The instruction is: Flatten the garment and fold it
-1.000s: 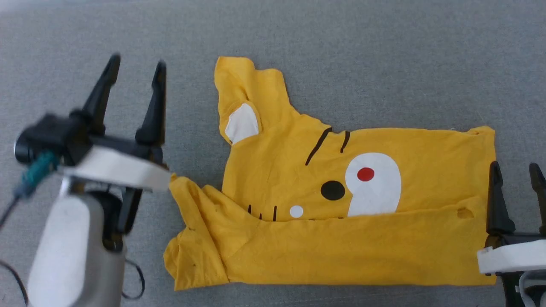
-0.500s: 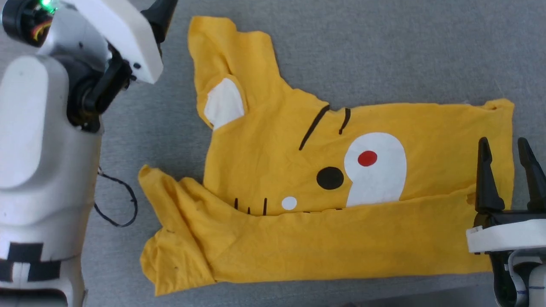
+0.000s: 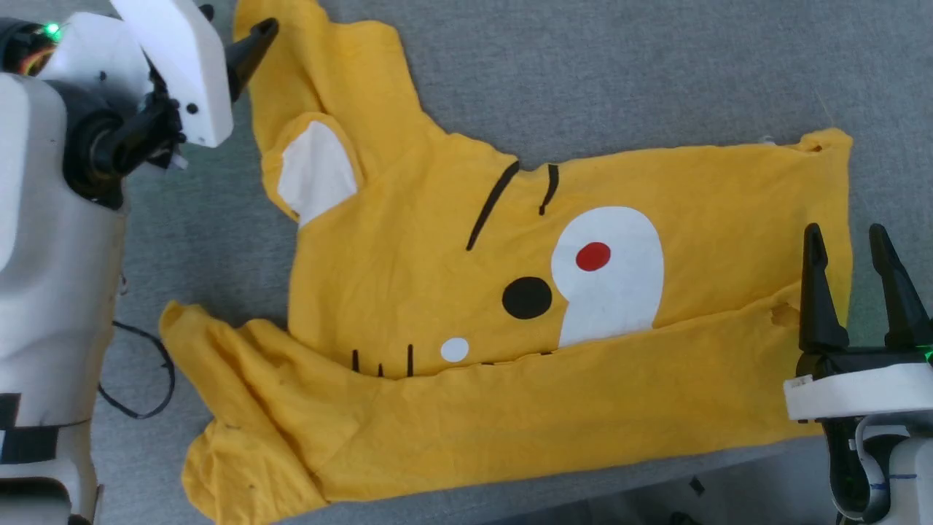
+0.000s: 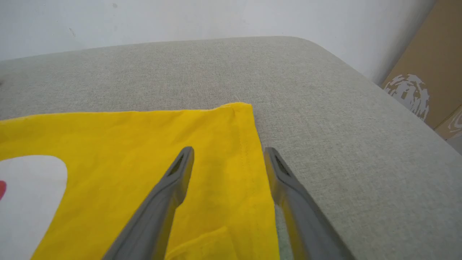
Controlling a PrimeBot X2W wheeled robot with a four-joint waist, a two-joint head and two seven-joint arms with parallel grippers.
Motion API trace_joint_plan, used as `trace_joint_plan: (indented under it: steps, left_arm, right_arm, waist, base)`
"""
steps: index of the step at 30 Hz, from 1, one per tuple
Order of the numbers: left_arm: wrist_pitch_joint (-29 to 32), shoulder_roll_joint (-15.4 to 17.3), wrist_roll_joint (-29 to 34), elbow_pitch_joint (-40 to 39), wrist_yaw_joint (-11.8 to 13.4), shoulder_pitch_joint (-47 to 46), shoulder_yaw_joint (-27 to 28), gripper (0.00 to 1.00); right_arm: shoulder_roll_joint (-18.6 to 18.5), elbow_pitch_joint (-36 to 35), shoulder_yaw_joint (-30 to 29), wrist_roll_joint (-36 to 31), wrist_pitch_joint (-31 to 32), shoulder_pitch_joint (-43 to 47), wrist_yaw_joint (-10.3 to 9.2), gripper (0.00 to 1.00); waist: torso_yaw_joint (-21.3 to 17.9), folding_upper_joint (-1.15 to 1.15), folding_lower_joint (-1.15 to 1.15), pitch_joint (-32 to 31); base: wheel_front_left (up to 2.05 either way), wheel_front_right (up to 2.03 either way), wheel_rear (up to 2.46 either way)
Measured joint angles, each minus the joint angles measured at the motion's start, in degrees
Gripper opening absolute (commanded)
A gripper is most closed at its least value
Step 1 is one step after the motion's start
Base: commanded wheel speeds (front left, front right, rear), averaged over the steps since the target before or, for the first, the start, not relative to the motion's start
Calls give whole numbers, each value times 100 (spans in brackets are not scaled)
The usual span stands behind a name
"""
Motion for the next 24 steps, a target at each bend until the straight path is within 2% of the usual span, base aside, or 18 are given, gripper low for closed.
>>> trace_joint_plan:
  steps: [7, 8, 9, 18, 24]
  left_arm:
    - [-9, 144, -31, 40, 100, -23, 101, 100]
    - [-9, 159, -33, 34, 99, -30, 101, 23]
    - [-10, 179, -42, 26, 98, -50, 102, 0]
    - [33, 207, -313, -125, 90, 19, 89, 0]
    - [-105, 144, -452, -305, 66, 195, 30, 0]
  right_arm:
    - [0, 68, -10, 56, -75, -74, 0, 100]
    - [0, 79, -21, 66, -79, -76, 0, 100]
    - [0, 92, -27, 71, -80, -81, 0, 100]
    - [-1, -24, -203, -121, -65, -277, 0, 100]
    - [-2, -517, -246, -419, 469, -772, 0, 100]
  waist:
    - [-177, 0, 0, 212]
    - [-198, 0, -1, 238]
    - [-216, 0, -1, 259]
    - [-220, 0, 0, 234]
    - [-132, 0, 0, 125]
  base:
    - [0, 0, 0]
    - [0, 0, 0]
    - [0, 0, 0]
    - [0, 0, 0]
    - [0, 0, 0]
